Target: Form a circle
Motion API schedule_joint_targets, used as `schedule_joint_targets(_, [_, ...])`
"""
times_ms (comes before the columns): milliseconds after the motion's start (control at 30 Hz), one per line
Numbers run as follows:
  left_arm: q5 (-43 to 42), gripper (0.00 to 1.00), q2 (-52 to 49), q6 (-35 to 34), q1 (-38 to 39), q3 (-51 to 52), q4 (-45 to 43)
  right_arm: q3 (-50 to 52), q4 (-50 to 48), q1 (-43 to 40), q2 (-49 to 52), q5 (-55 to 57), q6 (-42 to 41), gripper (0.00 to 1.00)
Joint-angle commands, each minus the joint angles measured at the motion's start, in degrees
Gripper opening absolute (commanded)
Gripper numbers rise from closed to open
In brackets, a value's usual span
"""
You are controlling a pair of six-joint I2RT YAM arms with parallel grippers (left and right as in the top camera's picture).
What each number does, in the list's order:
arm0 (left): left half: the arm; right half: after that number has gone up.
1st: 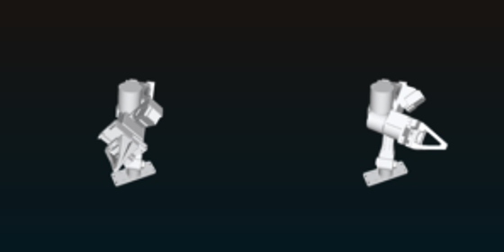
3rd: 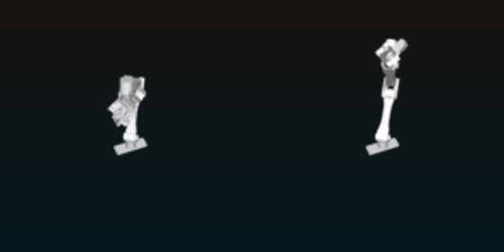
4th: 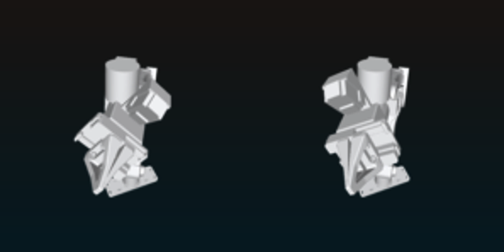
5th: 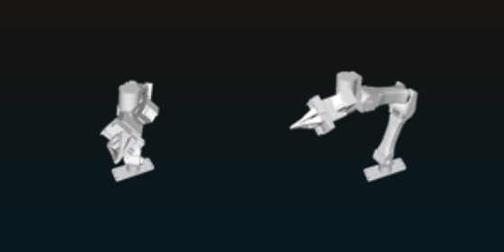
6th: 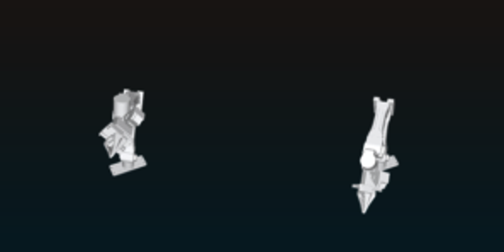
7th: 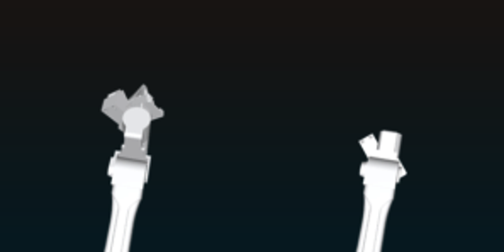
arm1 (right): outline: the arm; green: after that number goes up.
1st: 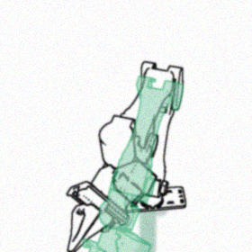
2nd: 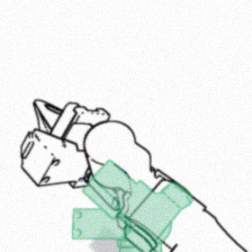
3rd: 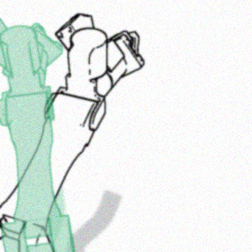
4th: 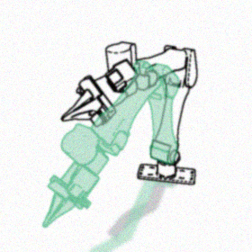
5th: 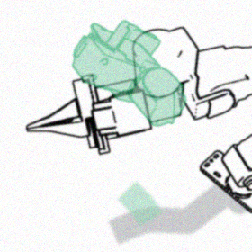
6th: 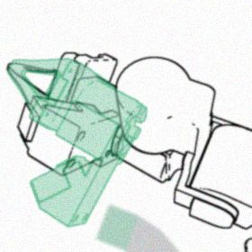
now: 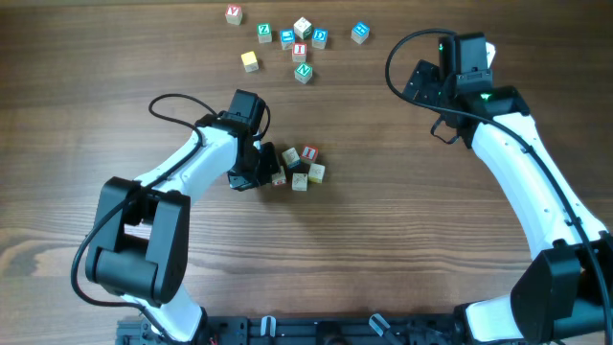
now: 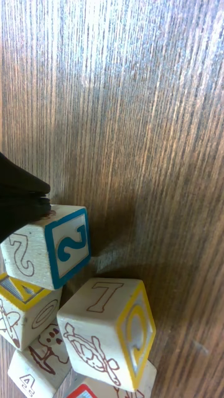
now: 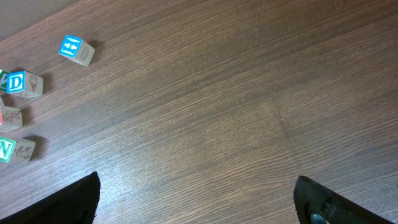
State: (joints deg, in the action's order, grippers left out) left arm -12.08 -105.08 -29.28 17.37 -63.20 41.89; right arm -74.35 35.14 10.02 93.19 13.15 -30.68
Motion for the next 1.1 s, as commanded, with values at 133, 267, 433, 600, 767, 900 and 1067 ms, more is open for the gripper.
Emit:
schedule_joint_targets(133, [-0.17,0.04,1.05,-1.27,0.48,0.42,-0.63,-0.09,-0.11,0.02,0.20,0.79,0.68,1.00])
schedule_joint_targets(267, [-0.15,0.04,1.05,-1.33,1.31,0.42,-0.63,-0.09,-0.11,0.02,0.20,0.79,0.66,1.00])
schedule_joint_targets(433, [-0.13,0.04,1.05,-1.49,2.03,0.42,-1.05,-0.09,-0.11,0.02,0.20,0.79,0.68,1.00])
schedule_joint_targets(600, [-0.17,0.04,1.05,-1.68,2.03,0.42,-1.25,-0.09,-0.11,0.02,0.20,0.79,0.66,1.00])
schedule_joint_targets(767, [-0.50,0.04,1.05,-1.68,2.10,0.42,-1.25,-0.09,-0.11,0.02,0.20,0.79,0.68,1.00])
schedule_joint_targets(900, [-0.57,0.04,1.05,-1.70,2.56,0.42,-1.29,-0.09,-0.11,0.02,0.20,0.79,0.66,1.00])
schedule_joint_targets(1067, [-0.52,0.04,1.05,-1.68,3.21,0.42,-1.90,-0.09,-0.11,0.02,0.20,0.79,0.68,1.00])
